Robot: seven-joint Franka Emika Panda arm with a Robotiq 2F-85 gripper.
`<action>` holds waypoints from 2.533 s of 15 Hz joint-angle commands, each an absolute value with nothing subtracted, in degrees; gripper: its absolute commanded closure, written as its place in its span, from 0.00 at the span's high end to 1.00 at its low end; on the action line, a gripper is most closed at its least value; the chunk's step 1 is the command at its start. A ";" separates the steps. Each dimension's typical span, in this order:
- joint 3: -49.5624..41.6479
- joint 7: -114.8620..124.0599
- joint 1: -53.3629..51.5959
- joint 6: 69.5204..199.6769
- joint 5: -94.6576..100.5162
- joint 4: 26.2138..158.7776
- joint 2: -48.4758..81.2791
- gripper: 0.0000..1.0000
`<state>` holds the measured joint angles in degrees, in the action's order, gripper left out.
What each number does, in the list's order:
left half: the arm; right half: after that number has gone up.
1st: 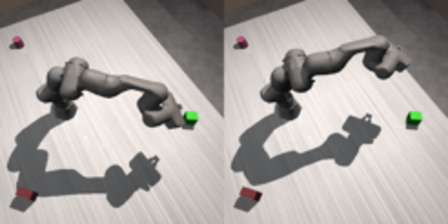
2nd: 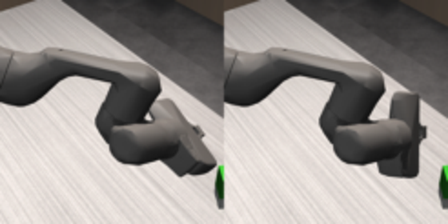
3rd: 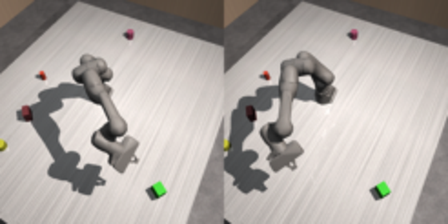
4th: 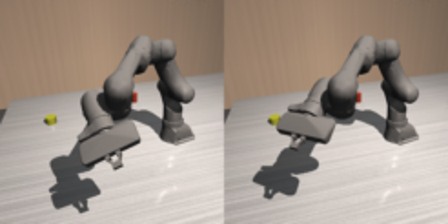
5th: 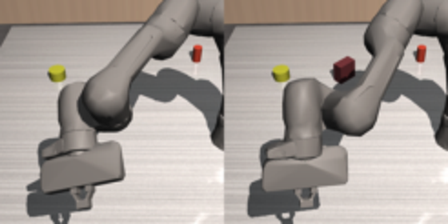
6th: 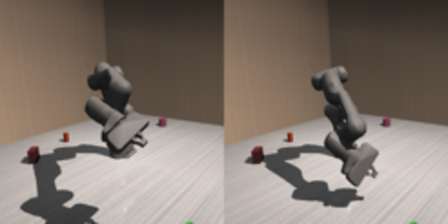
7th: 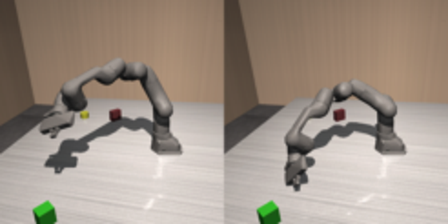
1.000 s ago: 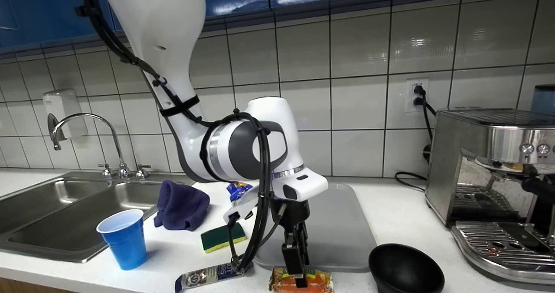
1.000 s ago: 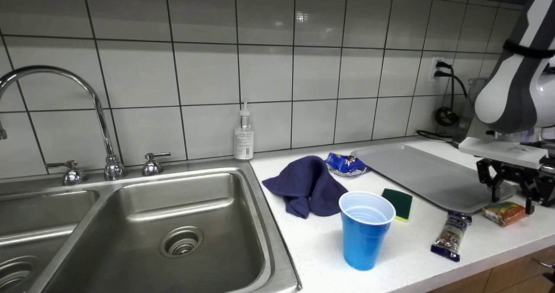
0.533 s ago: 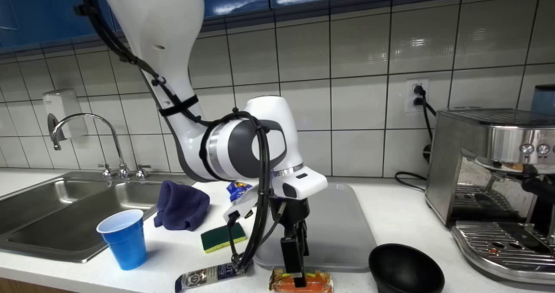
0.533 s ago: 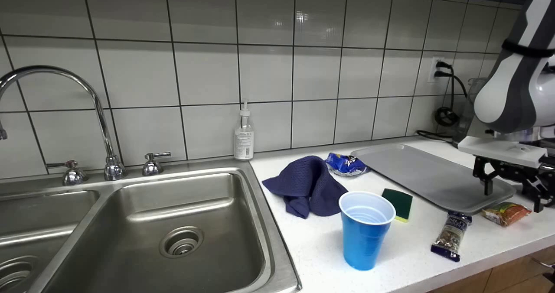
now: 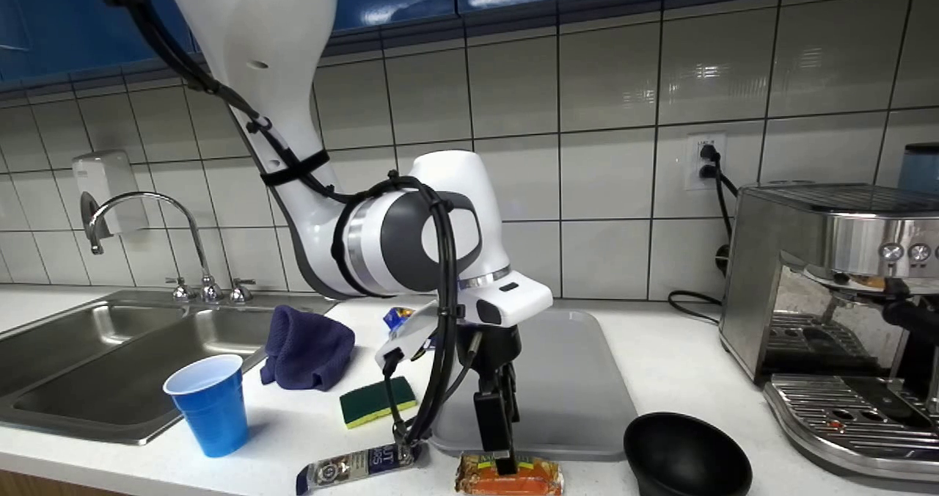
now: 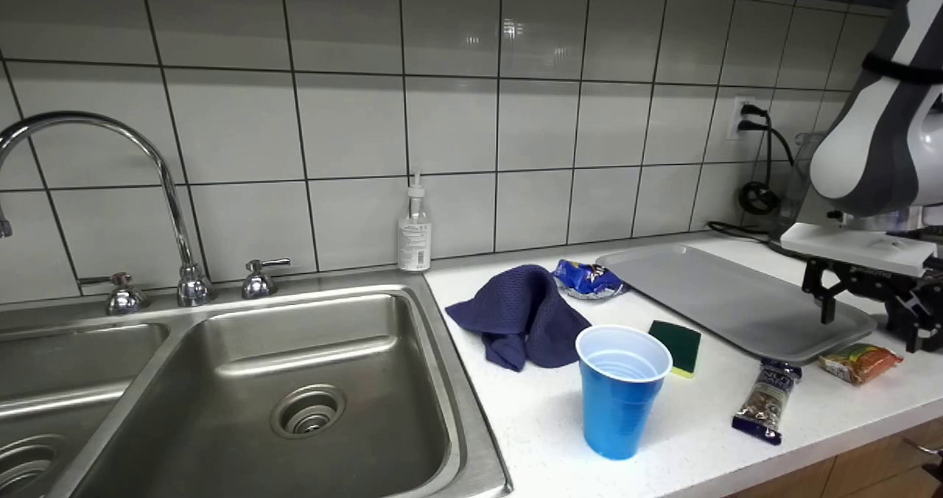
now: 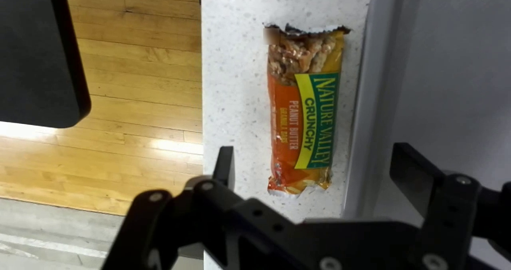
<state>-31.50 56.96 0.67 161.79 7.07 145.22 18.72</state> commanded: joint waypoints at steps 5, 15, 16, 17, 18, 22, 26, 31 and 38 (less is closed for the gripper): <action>-31.41 53.05 -0.46 162.20 13.21 153.51 7.87 1.00; -21.73 51.03 3.13 160.19 15.31 158.95 1.31 1.00; -20.44 50.28 3.49 160.29 14.38 159.27 0.89 1.00; -19.03 49.19 3.65 160.50 13.27 159.15 0.85 1.00; -17.72 47.78 3.83 160.80 11.70 158.89 1.25 1.00; -15.88 48.46 4.11 161.73 11.07 158.58 2.79 1.00; -15.78 47.95 4.32 161.73 10.95 158.56 2.78 1.00; -15.79 47.90 4.34 161.73 10.94 158.56 2.78 1.00; -13.06 47.99 2.95 162.64 8.78 158.75 5.15 1.00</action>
<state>-15.31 48.01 2.41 161.75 9.90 158.87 3.69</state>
